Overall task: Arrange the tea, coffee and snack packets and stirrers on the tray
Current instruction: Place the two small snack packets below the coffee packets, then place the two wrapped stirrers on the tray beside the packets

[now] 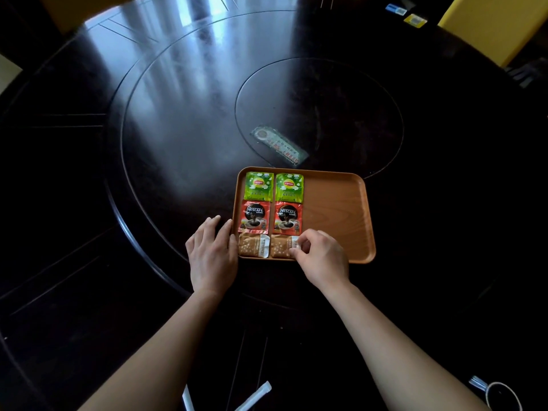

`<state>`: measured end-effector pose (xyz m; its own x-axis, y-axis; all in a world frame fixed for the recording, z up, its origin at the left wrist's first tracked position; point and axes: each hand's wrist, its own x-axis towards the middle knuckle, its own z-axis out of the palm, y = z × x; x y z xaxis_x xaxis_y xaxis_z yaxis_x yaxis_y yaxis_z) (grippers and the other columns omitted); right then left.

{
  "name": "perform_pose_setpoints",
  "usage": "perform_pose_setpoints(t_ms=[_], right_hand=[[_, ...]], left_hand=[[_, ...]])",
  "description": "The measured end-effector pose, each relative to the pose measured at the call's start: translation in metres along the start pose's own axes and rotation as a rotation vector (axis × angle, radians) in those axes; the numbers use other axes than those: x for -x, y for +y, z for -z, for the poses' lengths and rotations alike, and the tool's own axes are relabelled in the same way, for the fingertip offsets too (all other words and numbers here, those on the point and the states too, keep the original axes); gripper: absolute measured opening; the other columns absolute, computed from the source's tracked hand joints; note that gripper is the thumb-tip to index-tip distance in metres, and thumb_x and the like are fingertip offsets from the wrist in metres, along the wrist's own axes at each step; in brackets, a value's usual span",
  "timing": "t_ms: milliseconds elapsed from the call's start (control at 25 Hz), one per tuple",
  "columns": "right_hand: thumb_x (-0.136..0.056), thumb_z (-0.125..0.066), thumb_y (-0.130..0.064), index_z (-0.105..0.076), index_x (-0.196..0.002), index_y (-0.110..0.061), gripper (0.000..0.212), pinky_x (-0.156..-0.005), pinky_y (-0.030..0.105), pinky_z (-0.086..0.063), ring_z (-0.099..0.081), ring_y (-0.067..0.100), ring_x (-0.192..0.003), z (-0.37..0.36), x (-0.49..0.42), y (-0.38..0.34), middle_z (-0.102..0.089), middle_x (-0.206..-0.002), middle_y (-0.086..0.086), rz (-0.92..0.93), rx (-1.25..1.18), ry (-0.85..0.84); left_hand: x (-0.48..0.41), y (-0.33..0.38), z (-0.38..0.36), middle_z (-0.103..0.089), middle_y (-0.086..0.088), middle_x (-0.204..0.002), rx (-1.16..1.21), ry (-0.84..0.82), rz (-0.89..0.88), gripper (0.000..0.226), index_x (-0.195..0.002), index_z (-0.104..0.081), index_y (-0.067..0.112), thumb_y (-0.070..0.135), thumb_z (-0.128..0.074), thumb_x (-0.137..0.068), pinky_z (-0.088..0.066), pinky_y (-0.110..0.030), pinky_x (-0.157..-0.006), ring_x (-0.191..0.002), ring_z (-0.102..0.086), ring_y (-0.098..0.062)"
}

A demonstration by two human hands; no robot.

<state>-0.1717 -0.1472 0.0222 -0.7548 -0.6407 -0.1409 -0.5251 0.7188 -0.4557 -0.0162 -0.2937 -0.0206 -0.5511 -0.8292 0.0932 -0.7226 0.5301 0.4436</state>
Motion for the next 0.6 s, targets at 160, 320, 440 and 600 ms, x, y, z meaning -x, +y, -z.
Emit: perform_pose_setpoints(t_ms=[160, 320, 440, 600], right_hand=[[-0.083, -0.072, -0.036, -0.068, -0.092, -0.022, 0.017, -0.073, 0.035, -0.054, -0.062, 0.018, -0.088, 0.006, 0.005, 0.006, -0.069, -0.090, -0.004, 0.035, -0.050, 0.007], [-0.083, -0.072, -0.027, -0.071, -0.089, -0.019, 0.010, -0.073, 0.034, -0.054, -0.062, 0.017, -0.087, 0.021, 0.023, 0.009, -0.068, -0.087, -0.004, 0.120, -0.069, 0.065], [-0.083, -0.073, -0.023, -0.071, -0.088, -0.017, 0.008, -0.071, 0.034, -0.054, -0.062, 0.016, -0.085, 0.031, 0.048, 0.007, -0.068, -0.085, -0.004, 0.171, -0.091, 0.104], [-0.082, -0.074, -0.021, -0.072, -0.088, -0.019, 0.006, -0.070, 0.029, -0.053, -0.063, 0.012, -0.082, 0.025, 0.102, 0.000, -0.068, -0.084, -0.007, 0.300, -0.132, 0.039]], left_hand=[[-0.003, -0.002, 0.003, -0.055, -0.009, -0.144, 0.072, -0.019, 0.017, 0.034, -0.129, -0.065, 0.017, 0.026, -0.057, -0.097, -0.029, -0.049, -0.111, -0.139, -0.041, -0.028], [-0.001, -0.001, 0.022, -0.054, -0.009, -0.145, 0.230, -0.124, 0.051, 0.038, -0.132, -0.063, 0.012, 0.025, -0.059, -0.096, -0.038, -0.051, -0.112, -0.139, -0.043, -0.026], [0.033, -0.005, 0.047, -0.061, -0.004, -0.129, 0.275, -0.067, 0.066, 0.036, -0.128, -0.064, 0.015, 0.024, -0.064, -0.093, -0.051, -0.042, -0.096, -0.116, -0.059, -0.022], [0.117, -0.021, 0.079, -0.065, 0.004, -0.094, 0.349, -0.005, 0.185, 0.020, -0.110, -0.072, 0.018, 0.020, -0.068, -0.091, -0.052, -0.030, -0.077, -0.082, -0.062, -0.009]])
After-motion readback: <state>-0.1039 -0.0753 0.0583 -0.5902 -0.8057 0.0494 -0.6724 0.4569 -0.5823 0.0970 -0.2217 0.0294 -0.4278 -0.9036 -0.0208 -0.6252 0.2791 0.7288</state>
